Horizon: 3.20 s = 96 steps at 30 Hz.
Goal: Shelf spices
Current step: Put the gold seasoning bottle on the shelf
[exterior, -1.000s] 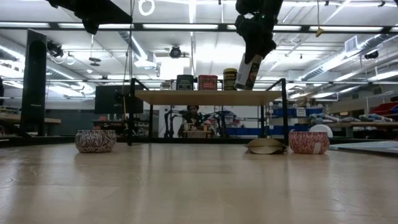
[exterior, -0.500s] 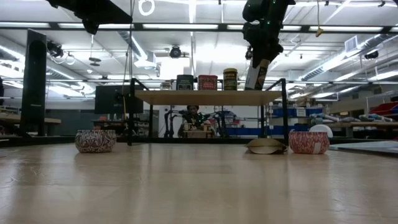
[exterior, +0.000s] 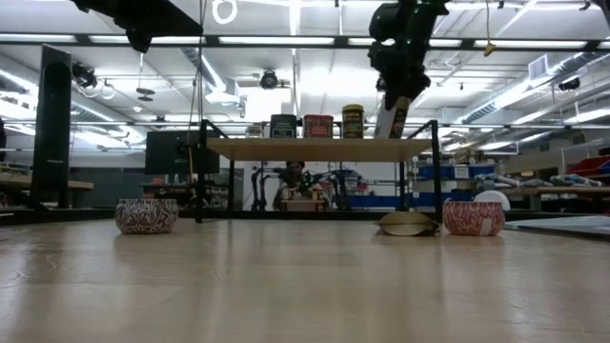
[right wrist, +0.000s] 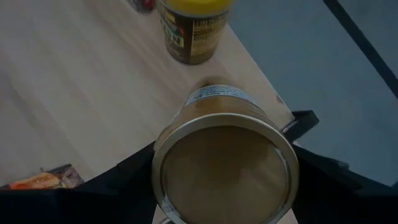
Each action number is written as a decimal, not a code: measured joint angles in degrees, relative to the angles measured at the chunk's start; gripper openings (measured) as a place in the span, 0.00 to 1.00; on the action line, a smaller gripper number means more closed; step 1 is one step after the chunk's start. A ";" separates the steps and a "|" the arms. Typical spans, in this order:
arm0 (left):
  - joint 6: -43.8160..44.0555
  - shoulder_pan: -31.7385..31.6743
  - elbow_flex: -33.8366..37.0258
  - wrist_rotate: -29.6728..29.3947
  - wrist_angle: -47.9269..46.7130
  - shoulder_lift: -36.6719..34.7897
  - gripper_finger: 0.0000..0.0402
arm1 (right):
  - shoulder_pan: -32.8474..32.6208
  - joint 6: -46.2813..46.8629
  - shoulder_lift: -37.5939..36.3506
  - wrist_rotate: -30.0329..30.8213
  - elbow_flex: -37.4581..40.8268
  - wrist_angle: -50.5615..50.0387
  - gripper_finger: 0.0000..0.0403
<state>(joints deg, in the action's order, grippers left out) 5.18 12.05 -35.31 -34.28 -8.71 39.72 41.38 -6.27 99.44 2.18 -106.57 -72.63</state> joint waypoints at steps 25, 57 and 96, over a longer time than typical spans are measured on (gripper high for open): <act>-0.23 0.00 0.00 -0.02 -0.09 0.00 0.00 | -1.89 -0.96 0.76 -0.38 -0.45 0.78 0.82; -0.23 0.00 0.00 -0.20 -0.28 0.00 0.00 | -8.22 3.08 0.61 8.47 -18.14 -6.58 0.80; 0.01 0.00 0.00 -0.15 -0.11 0.00 0.00 | -10.45 1.56 0.76 7.62 -2.39 1.45 0.00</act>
<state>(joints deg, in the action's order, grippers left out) 5.19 12.05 -35.31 -34.44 -8.82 39.73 30.93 -4.71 100.20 9.80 -108.96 -71.18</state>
